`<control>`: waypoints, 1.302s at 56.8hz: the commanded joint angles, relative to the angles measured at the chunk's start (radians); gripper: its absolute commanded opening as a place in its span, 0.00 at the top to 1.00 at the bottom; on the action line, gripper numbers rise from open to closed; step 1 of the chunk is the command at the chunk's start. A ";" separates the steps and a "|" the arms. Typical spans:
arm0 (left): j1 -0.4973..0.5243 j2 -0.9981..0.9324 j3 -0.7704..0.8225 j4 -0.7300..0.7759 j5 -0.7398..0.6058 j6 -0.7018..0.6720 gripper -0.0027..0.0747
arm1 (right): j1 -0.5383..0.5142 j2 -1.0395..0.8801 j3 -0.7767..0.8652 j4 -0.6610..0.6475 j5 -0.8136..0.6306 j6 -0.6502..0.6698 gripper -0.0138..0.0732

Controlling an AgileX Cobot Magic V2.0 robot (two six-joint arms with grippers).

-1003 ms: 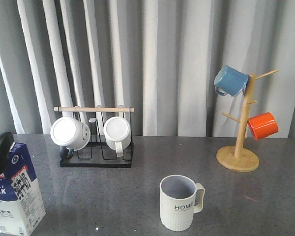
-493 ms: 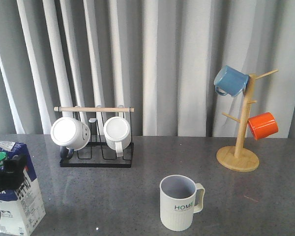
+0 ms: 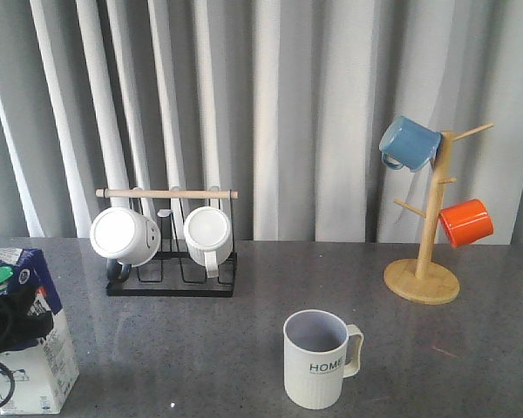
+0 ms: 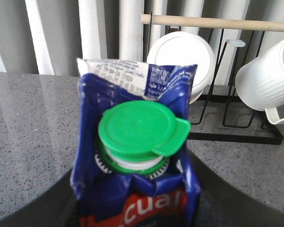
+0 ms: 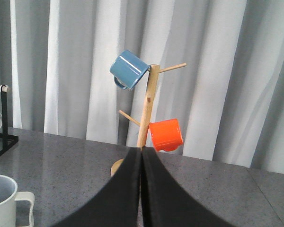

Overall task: Place milk next to cup
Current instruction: 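Lift the milk carton with the left gripper and carry it toward the mug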

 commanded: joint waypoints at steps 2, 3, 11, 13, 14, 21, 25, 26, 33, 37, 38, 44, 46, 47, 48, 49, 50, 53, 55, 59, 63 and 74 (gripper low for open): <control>0.001 -0.031 -0.035 -0.007 -0.066 -0.002 0.93 | -0.005 0.000 -0.027 -0.011 -0.060 0.004 0.85; 0.001 -0.031 -0.035 -0.007 -0.063 -0.002 0.96 | -0.005 0.000 -0.027 -0.011 -0.060 0.004 0.85; 0.001 -0.031 -0.035 -0.007 -0.063 -0.012 0.98 | -0.005 0.000 -0.027 -0.011 -0.060 0.004 0.85; 0.000 -0.031 -0.035 -0.007 -0.063 -0.014 0.98 | -0.005 0.000 -0.027 -0.011 -0.059 0.004 0.85; 0.000 -0.031 -0.035 -0.007 -0.065 -0.014 0.97 | -0.005 0.000 -0.027 -0.011 -0.059 0.004 0.85; 0.000 -0.055 -0.035 -0.020 -0.070 -0.014 0.98 | -0.005 0.000 -0.027 -0.011 -0.060 0.004 0.85; -0.003 -0.096 -0.035 -0.023 -0.054 -0.016 0.98 | -0.005 0.000 -0.027 -0.011 -0.060 0.004 0.85; -0.003 -0.106 -0.035 -0.023 -0.052 -0.019 0.98 | -0.005 0.000 -0.027 -0.011 -0.060 0.004 0.85; -0.003 -0.214 -0.035 -0.023 -0.020 -0.034 0.98 | -0.005 0.000 -0.027 -0.011 -0.060 0.004 0.85; -0.004 -0.285 -0.035 -0.064 0.018 0.000 0.98 | -0.005 0.000 -0.027 -0.011 -0.060 0.004 0.85; -0.005 -0.297 -0.035 -0.086 0.025 0.016 0.98 | -0.005 0.000 -0.027 -0.011 -0.059 0.004 0.85; -0.046 -0.379 -0.035 -0.380 0.033 0.272 0.97 | -0.005 0.000 -0.027 -0.011 -0.059 0.004 0.85; -0.072 -0.403 -0.036 -0.536 0.028 0.426 0.97 | -0.005 0.000 -0.027 -0.011 -0.060 0.004 0.85; -0.081 -0.409 -0.036 -0.590 0.025 0.482 0.97 | -0.005 0.000 -0.027 -0.011 -0.060 0.004 0.85; -0.096 -0.418 -0.036 -0.673 0.017 0.567 0.97 | -0.005 0.000 -0.027 -0.011 -0.060 0.004 0.85; -0.107 -0.423 -0.036 -0.729 0.011 0.622 0.97 | -0.005 0.000 -0.027 -0.011 -0.060 0.004 0.85; -0.126 -0.430 -0.036 -0.813 -0.002 0.705 0.97 | -0.005 0.000 -0.027 -0.011 -0.060 0.004 0.85; -0.178 -0.440 -0.037 -0.997 -0.044 0.894 0.97 | -0.005 0.000 -0.027 -0.011 -0.060 0.004 0.85; -0.222 -0.440 -0.045 -1.123 -0.079 1.016 0.97 | -0.005 0.000 -0.027 -0.011 -0.060 0.004 0.85; -0.316 -0.438 -0.062 -1.312 -0.168 1.198 0.97 | -0.005 0.000 -0.027 -0.011 -0.060 0.004 0.85; -0.417 -0.420 -0.079 -1.360 -0.282 1.255 0.97 | -0.005 0.000 -0.027 -0.011 -0.059 0.004 0.85; -0.638 -0.308 -0.198 -1.348 -0.303 1.253 0.97 | -0.005 0.000 -0.027 -0.011 -0.059 0.004 0.85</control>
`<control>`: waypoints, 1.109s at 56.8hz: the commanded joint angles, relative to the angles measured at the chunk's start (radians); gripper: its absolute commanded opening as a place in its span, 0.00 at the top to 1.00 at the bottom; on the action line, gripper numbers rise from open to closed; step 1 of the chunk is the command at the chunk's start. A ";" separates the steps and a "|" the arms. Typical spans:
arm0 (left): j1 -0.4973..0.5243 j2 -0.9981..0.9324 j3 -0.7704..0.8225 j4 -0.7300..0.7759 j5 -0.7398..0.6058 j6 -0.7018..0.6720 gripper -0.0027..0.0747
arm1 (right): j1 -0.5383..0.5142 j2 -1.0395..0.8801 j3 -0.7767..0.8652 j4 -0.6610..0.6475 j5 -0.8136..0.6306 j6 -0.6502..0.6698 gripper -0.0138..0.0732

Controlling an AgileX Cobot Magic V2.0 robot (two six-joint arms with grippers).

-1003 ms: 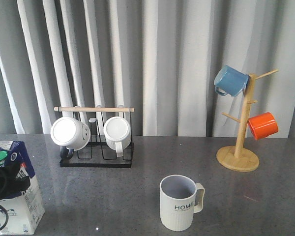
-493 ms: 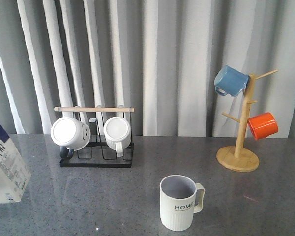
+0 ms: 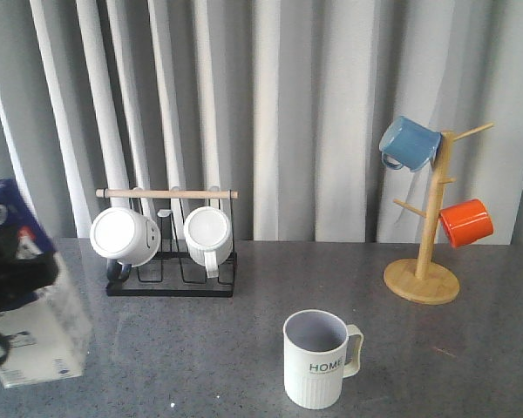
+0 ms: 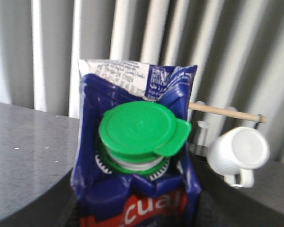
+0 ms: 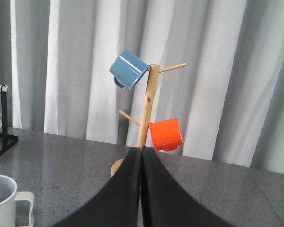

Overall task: Place milk next to cup
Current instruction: 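Lift the milk carton with the left gripper and carry it toward the mug, then lower the milk carton onto the table beside the HOME mug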

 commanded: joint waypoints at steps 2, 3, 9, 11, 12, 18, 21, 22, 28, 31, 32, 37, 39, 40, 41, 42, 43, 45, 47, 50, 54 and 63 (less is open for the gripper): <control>-0.103 0.070 -0.114 0.048 -0.004 0.013 0.97 | -0.004 0.000 -0.027 -0.011 -0.057 0.004 0.85; -0.119 0.082 -0.125 0.048 -0.005 0.013 0.97 | -0.004 0.000 -0.027 -0.011 -0.057 0.004 0.85; -0.178 0.187 -0.208 0.049 -0.017 0.005 0.97 | -0.004 0.000 -0.027 -0.011 -0.057 0.004 0.85; -0.190 0.222 -0.235 0.049 -0.015 -0.003 0.97 | -0.004 0.000 -0.027 -0.011 -0.057 0.004 0.85; -0.196 0.236 -0.246 0.049 -0.015 -0.008 0.97 | -0.004 0.000 -0.027 -0.011 -0.057 0.004 0.85; -0.224 0.335 -0.317 0.057 -0.017 -0.036 0.97 | -0.004 0.000 -0.027 -0.011 -0.057 0.004 0.85; -0.233 0.385 -0.344 0.083 -0.016 -0.036 0.97 | -0.004 0.000 -0.027 -0.011 -0.057 0.004 0.85; -0.236 0.397 -0.350 0.092 -0.015 -0.038 0.97 | -0.004 0.000 -0.027 -0.011 -0.057 0.004 0.85; -0.239 0.486 -0.384 0.162 0.007 -0.042 0.97 | -0.004 0.000 -0.027 -0.011 -0.057 0.004 0.85; -0.239 0.519 -0.389 0.187 0.012 -0.054 0.97 | -0.004 0.000 -0.027 -0.011 -0.057 0.004 0.85; -0.239 0.530 -0.389 0.197 0.012 -0.068 0.97 | -0.004 0.000 -0.027 -0.011 -0.057 0.004 0.85; -0.238 0.566 -0.389 0.233 0.001 -0.171 0.97 | -0.004 0.000 -0.027 -0.011 -0.057 0.004 0.85; -0.234 0.575 -0.389 0.237 -0.006 -0.223 0.97 | -0.004 0.000 -0.027 -0.011 -0.057 0.004 0.85; -0.233 0.579 -0.389 0.237 -0.008 -0.253 0.97 | -0.004 0.000 -0.027 -0.011 -0.057 0.004 0.85; -0.231 0.583 -0.389 0.237 -0.014 -0.271 0.97 | -0.004 0.000 -0.027 -0.011 -0.057 0.004 0.85; -0.230 0.586 -0.389 0.238 -0.017 -0.291 0.97 | -0.004 0.000 -0.027 -0.011 -0.057 0.004 0.85; -0.226 0.587 -0.389 0.238 -0.020 -0.300 0.97 | -0.004 0.000 -0.027 -0.011 -0.057 0.004 0.85; -0.223 0.596 -0.389 0.244 -0.028 -0.313 0.97 | -0.004 0.000 -0.027 -0.011 -0.057 0.004 0.85; -0.222 0.601 -0.389 0.259 -0.039 -0.316 0.97 | -0.004 0.000 -0.027 -0.011 -0.057 0.004 0.85; -0.216 0.614 -0.389 0.282 -0.054 -0.319 0.97 | -0.004 0.000 -0.027 -0.011 -0.057 0.004 0.85; -0.215 0.632 -0.389 0.302 -0.073 -0.319 0.97 | -0.004 0.000 -0.027 -0.011 -0.057 0.004 0.85; -0.215 0.663 -0.389 0.339 -0.090 -0.336 0.97 | -0.004 0.000 -0.027 -0.011 -0.057 0.004 0.85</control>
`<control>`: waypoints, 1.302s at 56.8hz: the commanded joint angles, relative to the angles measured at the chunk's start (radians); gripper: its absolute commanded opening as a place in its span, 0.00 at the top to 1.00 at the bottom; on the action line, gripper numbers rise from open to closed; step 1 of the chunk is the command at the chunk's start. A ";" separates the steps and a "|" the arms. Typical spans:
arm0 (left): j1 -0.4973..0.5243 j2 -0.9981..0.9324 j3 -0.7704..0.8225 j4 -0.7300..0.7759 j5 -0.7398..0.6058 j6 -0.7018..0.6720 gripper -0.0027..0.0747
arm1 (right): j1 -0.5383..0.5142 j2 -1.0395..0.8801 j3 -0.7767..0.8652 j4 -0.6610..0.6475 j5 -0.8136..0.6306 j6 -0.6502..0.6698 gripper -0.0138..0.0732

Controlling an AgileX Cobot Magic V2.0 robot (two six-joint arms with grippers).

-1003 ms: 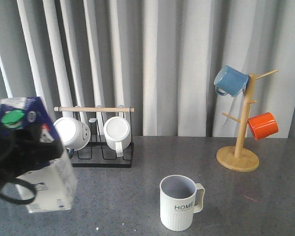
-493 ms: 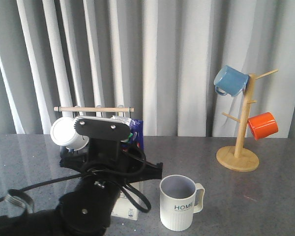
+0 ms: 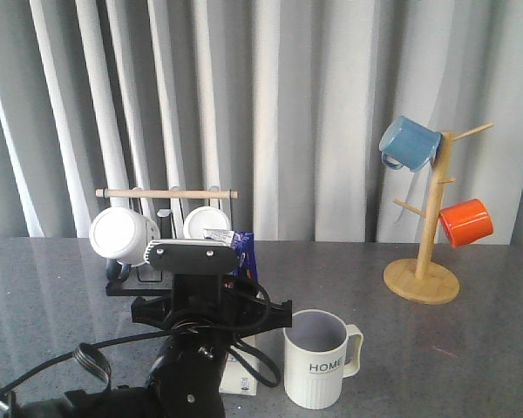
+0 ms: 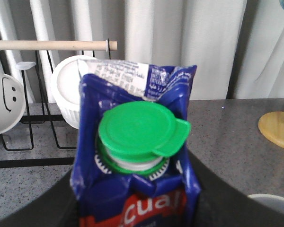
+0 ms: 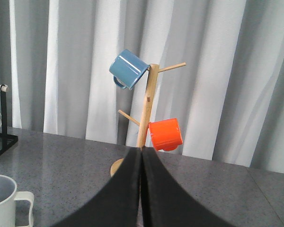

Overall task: Place milk next to cup
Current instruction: 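Lower the milk carton onto the table beside the HOME mug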

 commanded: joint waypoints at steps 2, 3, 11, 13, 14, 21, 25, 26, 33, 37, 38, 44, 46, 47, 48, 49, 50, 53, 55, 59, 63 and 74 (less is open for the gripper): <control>0.001 -0.023 -0.035 0.080 -0.062 -0.032 0.97 | -0.004 0.000 -0.027 -0.011 -0.057 0.004 0.85; 0.001 -0.018 -0.035 0.079 -0.063 -0.037 0.97 | -0.004 0.000 -0.027 -0.011 -0.057 0.004 0.85; 0.011 0.007 -0.035 0.087 -0.089 -0.106 0.97 | -0.004 0.000 -0.027 -0.011 -0.057 0.004 0.85; 0.013 0.014 -0.035 0.096 -0.090 -0.109 0.97 | -0.004 0.000 -0.027 -0.011 -0.055 0.004 0.85; 0.013 0.015 -0.035 0.099 -0.090 -0.109 0.97 | -0.004 0.000 -0.027 -0.011 -0.055 0.004 0.85; 0.021 0.034 -0.035 0.102 -0.089 -0.123 0.97 | -0.004 0.000 -0.027 -0.011 -0.052 0.004 0.85; 0.021 0.045 -0.035 0.102 -0.089 -0.123 0.97 | -0.004 0.000 -0.027 -0.011 -0.050 0.004 0.85; 0.021 0.046 -0.035 0.102 -0.089 -0.123 0.97 | -0.004 0.000 -0.027 -0.011 -0.048 0.004 0.85; 0.021 0.053 -0.035 0.101 -0.091 -0.123 0.97 | -0.004 0.000 -0.027 -0.011 -0.044 0.004 0.85; 0.021 0.053 -0.035 0.101 -0.089 -0.123 0.97 | -0.004 0.000 -0.027 -0.011 -0.044 0.004 0.85; 0.021 0.053 -0.035 0.101 -0.089 -0.123 0.97 | -0.004 0.000 -0.027 -0.011 -0.044 0.004 0.85; 0.021 0.053 -0.035 0.101 -0.090 -0.123 0.97 | -0.004 0.000 -0.027 -0.011 -0.041 0.004 0.85; 0.021 0.053 -0.035 0.101 -0.090 -0.123 0.97 | -0.004 0.000 -0.027 -0.011 -0.038 0.004 0.85; 0.021 0.053 -0.035 0.101 -0.090 -0.123 0.97 | -0.004 0.000 -0.027 -0.011 -0.038 0.004 0.85; 0.021 0.053 -0.035 0.101 -0.089 -0.123 0.97 | -0.004 0.000 -0.027 -0.011 -0.038 0.004 0.85; 0.021 0.053 -0.035 0.101 -0.089 -0.123 0.97 | -0.004 0.000 -0.027 -0.011 -0.038 0.004 0.85; 0.021 0.053 -0.035 0.101 -0.089 -0.123 0.97 | -0.004 0.000 -0.027 -0.011 -0.038 0.004 0.85; 0.021 0.053 -0.035 0.101 -0.089 -0.123 0.97 | -0.004 0.000 -0.027 -0.011 -0.038 0.004 0.85; 0.021 0.053 -0.035 0.101 -0.089 -0.123 0.97 | -0.004 0.000 -0.027 -0.011 -0.038 0.004 0.85; 0.021 0.053 -0.035 0.101 -0.088 -0.123 0.97 | -0.004 0.000 -0.027 -0.011 -0.038 0.004 0.85; 0.021 0.053 -0.035 0.101 -0.079 -0.123 0.97 | -0.004 0.000 -0.027 -0.011 -0.038 0.004 0.85; 0.021 0.053 -0.035 0.092 -0.074 -0.123 0.95 | -0.004 0.000 -0.027 -0.011 -0.038 0.004 0.85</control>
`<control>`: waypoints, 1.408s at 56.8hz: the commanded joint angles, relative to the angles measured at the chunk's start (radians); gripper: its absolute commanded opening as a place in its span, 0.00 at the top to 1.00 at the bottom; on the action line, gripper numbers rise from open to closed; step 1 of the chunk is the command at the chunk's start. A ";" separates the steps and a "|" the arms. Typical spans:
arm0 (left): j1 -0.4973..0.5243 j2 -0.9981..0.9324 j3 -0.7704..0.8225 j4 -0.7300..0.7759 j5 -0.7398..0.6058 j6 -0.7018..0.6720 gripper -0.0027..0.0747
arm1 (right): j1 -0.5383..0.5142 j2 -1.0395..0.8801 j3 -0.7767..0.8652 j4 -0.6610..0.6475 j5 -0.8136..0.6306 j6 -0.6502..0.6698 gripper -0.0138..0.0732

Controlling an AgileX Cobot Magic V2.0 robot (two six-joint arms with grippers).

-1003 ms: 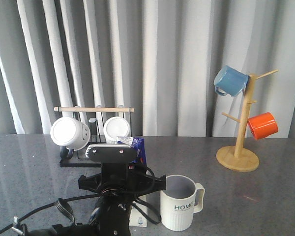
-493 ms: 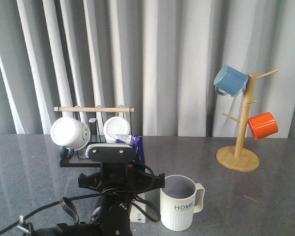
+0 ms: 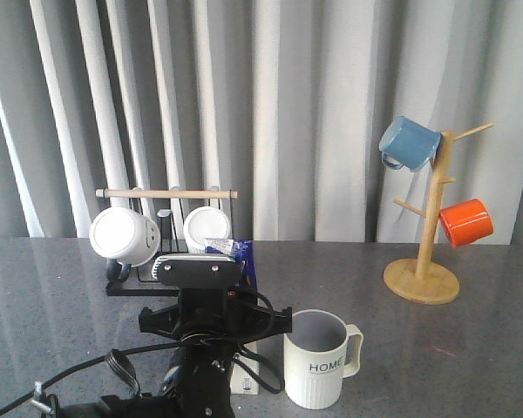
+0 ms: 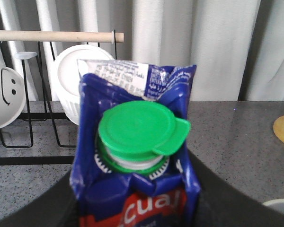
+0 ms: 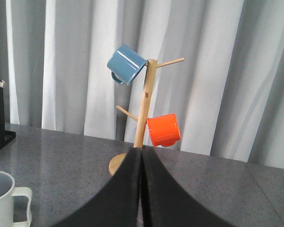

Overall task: Place milk next to cup
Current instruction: 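Lower the milk carton onto the table beside the HOME mug, then open the left gripper and raise the left arm away from the carton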

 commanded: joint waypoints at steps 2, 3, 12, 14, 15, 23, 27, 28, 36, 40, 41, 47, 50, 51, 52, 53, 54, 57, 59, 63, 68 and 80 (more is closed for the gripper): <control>0.002 -0.036 -0.023 0.014 -0.012 -0.008 0.94 | -0.004 0.000 -0.027 -0.011 -0.056 0.004 0.85; 0.002 -0.036 -0.023 0.014 -0.010 -0.008 0.93 | -0.004 0.000 -0.027 -0.011 -0.056 0.004 0.85; 0.002 -0.036 -0.023 0.015 -0.008 -0.008 0.73 | -0.004 0.000 -0.027 -0.011 -0.056 0.004 0.85; 0.002 -0.036 -0.023 0.015 -0.008 -0.008 0.66 | -0.004 0.000 -0.027 -0.011 -0.056 0.004 0.85; 0.002 -0.036 -0.023 0.015 -0.008 -0.008 0.63 | -0.004 0.000 -0.027 -0.011 -0.056 0.004 0.85; 0.002 -0.037 -0.023 0.015 -0.005 -0.006 0.27 | -0.004 0.000 -0.027 -0.011 -0.056 0.004 0.85; 0.002 -0.037 -0.023 0.015 0.004 -0.004 0.08 | -0.004 0.000 -0.027 -0.011 -0.057 0.004 0.85; 0.002 -0.037 -0.023 0.015 0.004 -0.004 0.02 | -0.004 0.000 -0.027 -0.011 -0.057 0.004 0.85; -0.001 -0.048 -0.023 0.017 0.007 -0.004 0.02 | -0.004 0.000 -0.027 -0.011 -0.056 0.004 0.85; -0.001 -0.070 -0.023 0.017 0.011 -0.004 0.03 | -0.004 0.000 -0.027 -0.011 -0.056 0.004 0.85; -0.001 -0.076 -0.023 0.017 0.014 -0.004 0.03 | -0.004 0.000 -0.027 -0.011 -0.056 0.004 0.85; -0.001 -0.132 -0.023 0.013 0.047 -0.004 0.04 | -0.004 0.000 -0.027 -0.011 -0.056 0.004 0.85; -0.001 -0.178 -0.023 0.013 0.066 -0.004 0.05 | -0.004 0.000 -0.027 -0.011 -0.056 0.004 0.85; -0.001 -0.191 -0.023 0.013 0.071 -0.004 0.05 | -0.004 0.000 -0.027 -0.011 -0.056 0.004 0.85; -0.001 -0.203 -0.023 0.010 0.077 -0.004 0.05 | -0.004 0.000 -0.027 -0.011 -0.056 0.004 0.85; -0.001 -0.222 -0.023 0.009 0.084 -0.004 0.06 | -0.004 0.000 -0.027 -0.011 -0.056 0.004 0.85; 0.001 -0.235 -0.023 0.008 0.089 -0.004 0.06 | -0.004 0.000 -0.027 -0.011 -0.056 0.004 0.85; 0.000 -0.282 -0.023 0.006 0.107 -0.004 0.09 | -0.004 0.000 -0.027 -0.011 -0.056 0.004 0.85; 0.000 -0.308 -0.023 0.006 0.117 -0.004 0.12 | -0.004 0.000 -0.027 -0.011 -0.056 0.004 0.85; 0.000 -0.370 -0.023 0.028 0.154 -0.004 0.23 | -0.004 0.000 -0.027 -0.011 -0.056 0.004 0.85; 0.001 -0.435 -0.023 0.049 0.209 -0.001 0.55 | -0.004 0.000 -0.027 -0.011 -0.056 0.004 0.85; 0.001 -0.517 -0.023 0.047 0.271 0.052 0.98 | -0.004 0.000 -0.027 -0.011 -0.056 0.004 0.85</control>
